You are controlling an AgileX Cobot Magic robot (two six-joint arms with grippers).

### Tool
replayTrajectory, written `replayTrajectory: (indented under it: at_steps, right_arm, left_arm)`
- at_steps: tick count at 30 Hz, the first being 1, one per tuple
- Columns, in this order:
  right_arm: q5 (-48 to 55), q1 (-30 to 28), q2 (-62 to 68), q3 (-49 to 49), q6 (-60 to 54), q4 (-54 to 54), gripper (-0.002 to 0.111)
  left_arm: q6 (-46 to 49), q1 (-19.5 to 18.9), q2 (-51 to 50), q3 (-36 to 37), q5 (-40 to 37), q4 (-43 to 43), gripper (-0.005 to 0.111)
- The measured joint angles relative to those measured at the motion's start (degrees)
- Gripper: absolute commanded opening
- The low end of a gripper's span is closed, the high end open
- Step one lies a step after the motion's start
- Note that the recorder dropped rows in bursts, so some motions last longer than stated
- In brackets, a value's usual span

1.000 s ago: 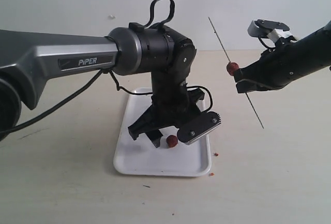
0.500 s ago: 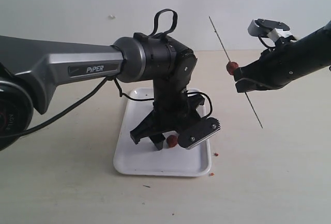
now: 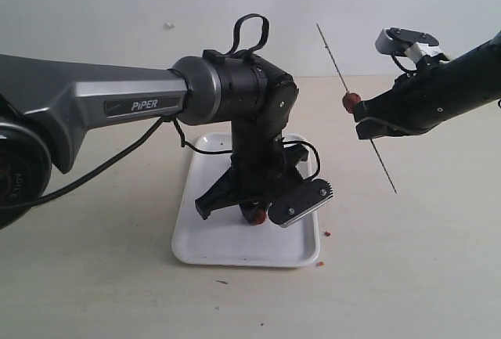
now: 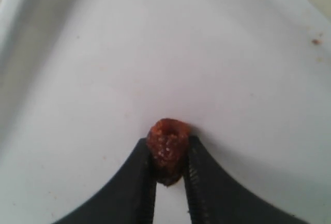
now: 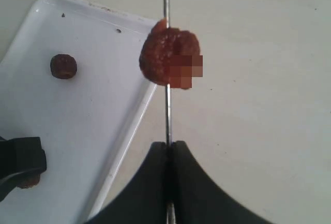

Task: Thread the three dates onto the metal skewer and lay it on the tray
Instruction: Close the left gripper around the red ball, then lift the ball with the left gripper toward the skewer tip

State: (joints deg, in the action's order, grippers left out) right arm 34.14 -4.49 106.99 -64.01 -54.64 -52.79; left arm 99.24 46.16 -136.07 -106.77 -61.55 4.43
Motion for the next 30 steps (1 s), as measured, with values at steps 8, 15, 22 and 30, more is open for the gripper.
replayTrajectory:
  at_steps: [8,15,22,30]
  right_arm:
    - [0.0,0.0,0.0,0.0,0.0,0.0,0.000]
    - [-0.1,0.0,0.0,0.0,0.0,0.0,0.000]
    - [-0.1,0.0,0.0,0.0,-0.1,-0.1,0.000]
    - [2.2,0.0,1.5,0.0,-0.1,1.0,0.000]
  left_arm:
    - [-4.6,0.0,0.1,0.0,-0.5,0.0,0.007]
    - [-12.0,0.0,2.6,0.1,-2.3,0.0,0.007]
    - [-22.8,-0.1,5.1,0.1,1.2,0.0,0.007]
    - [-49.0,-2.2,5.7,0.1,7.6,0.0,0.007]
